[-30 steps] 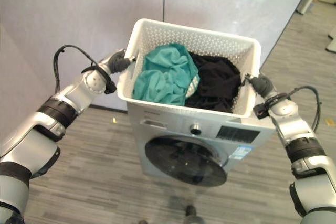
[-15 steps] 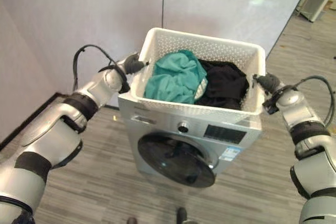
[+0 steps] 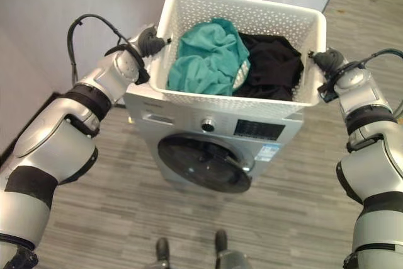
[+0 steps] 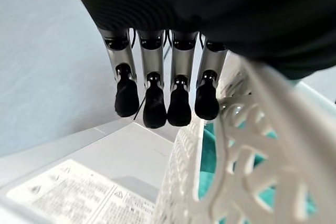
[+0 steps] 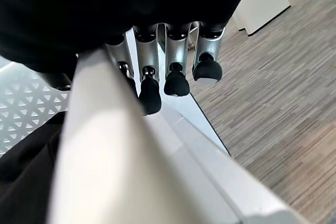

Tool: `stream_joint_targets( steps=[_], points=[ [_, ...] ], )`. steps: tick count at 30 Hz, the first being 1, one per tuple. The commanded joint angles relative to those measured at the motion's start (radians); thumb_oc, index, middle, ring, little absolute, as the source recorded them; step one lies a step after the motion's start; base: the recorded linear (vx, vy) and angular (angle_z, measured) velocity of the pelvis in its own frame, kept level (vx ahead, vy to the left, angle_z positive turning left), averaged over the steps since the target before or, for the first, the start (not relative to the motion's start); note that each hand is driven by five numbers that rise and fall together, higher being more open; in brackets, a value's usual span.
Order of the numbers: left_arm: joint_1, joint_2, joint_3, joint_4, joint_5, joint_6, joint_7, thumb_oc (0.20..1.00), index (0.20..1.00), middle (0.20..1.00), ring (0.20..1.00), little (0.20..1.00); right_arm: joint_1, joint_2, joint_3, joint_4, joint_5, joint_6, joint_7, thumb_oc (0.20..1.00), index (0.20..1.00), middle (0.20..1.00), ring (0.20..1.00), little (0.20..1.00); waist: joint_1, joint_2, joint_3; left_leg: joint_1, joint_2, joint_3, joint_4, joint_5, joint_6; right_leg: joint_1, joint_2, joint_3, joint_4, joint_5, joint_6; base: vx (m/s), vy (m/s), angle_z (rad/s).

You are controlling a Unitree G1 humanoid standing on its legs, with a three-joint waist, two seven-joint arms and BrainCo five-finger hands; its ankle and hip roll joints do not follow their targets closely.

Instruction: Grab the laundry basket,head to the washer,open it,put in the laundry and shut it.

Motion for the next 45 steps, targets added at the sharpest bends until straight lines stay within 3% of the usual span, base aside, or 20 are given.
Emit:
stream_joint_targets(
  steps=[1, 2, 10, 28, 39, 45],
  points=[
    [-0.219, 0.032, 0.014, 0.085, -0.031, -0.034, 0.164, 0.200, 0.200, 0.200, 0.200, 0.200, -0.117, -0.008, 0.034, 0.121, 0.038, 0.029, -0.129, 1.000, 1.000, 1.000, 1.000, 1.000, 0.029, 0.083, 0.084, 0.170, 0.028, -0.026, -0.172, 0.030, -0.049, 0.049, -0.026, 0.035, -0.014, 0.004, 0.064, 0.03, 0.030, -0.02],
    [-0.218, 0.009, 0.049, 0.080, -0.092, -0.044, 0.175, 1.000, 1.000, 1.000, 1.000, 1.000, -0.169, -0.010, 0.051, 0.185, 0.038, 0.044, -0.140, 1.000, 1.000, 1.000, 1.000, 1.000, 0.036, 0.083, 0.096, 0.158, 0.021, -0.033, -0.172, 0.033, -0.048, 0.044, -0.032, 0.033, -0.014, 0.004, 0.064, 0.06, 0.043, 0.05],
    [-0.236, -0.003, 0.067, 0.078, -0.094, -0.055, 0.204, 1.000, 1.000, 1.000, 1.000, 1.000, -0.217, -0.043, 0.056, 0.232, 0.041, 0.040, -0.161, 1.000, 1.000, 1.000, 1.000, 1.000, 0.027, 0.084, 0.105, 0.147, 0.006, -0.034, -0.172, 0.028, -0.043, 0.031, -0.041, 0.041, -0.014, 0.006, 0.064, 0.02, 0.025, 0.17],
    [-0.312, 0.038, 0.069, 0.127, -0.144, -0.071, 0.212, 1.000, 1.000, 1.000, 1.000, 1.000, -0.284, 0.068, 0.064, 0.199, 0.084, 0.010, -0.183, 1.000, 1.000, 1.000, 1.000, 1.000, 0.016, 0.086, 0.137, 0.103, 0.003, -0.012, -0.172, 0.035, -0.039, -0.033, -0.041, 0.072, -0.014, 0.026, 0.070, 0.00, 0.007, -0.04],
    [-0.353, 0.016, 0.060, 0.136, -0.162, -0.075, 0.220, 1.000, 1.000, 1.000, 1.000, 1.000, -0.376, 0.131, 0.091, 0.234, 0.106, 0.012, -0.201, 1.000, 1.000, 1.000, 1.000, 1.000, 0.025, 0.079, 0.168, 0.046, -0.007, -0.022, -0.172, 0.054, -0.039, -0.078, -0.045, 0.070, -0.014, 0.040, 0.072, -0.01, 0.000, 0.00],
    [-0.365, 0.031, 0.061, 0.147, -0.173, -0.077, 0.210, 1.000, 1.000, 1.000, 1.000, 1.000, -0.404, 0.131, 0.094, 0.263, 0.112, 0.017, -0.205, 1.000, 1.000, 1.000, 1.000, 1.000, 0.028, 0.079, 0.178, 0.013, -0.012, -0.025, -0.172, 0.060, -0.042, -0.104, -0.049, 0.066, -0.014, 0.046, 0.075, 0.00, 0.002, 0.03]
  ],
)
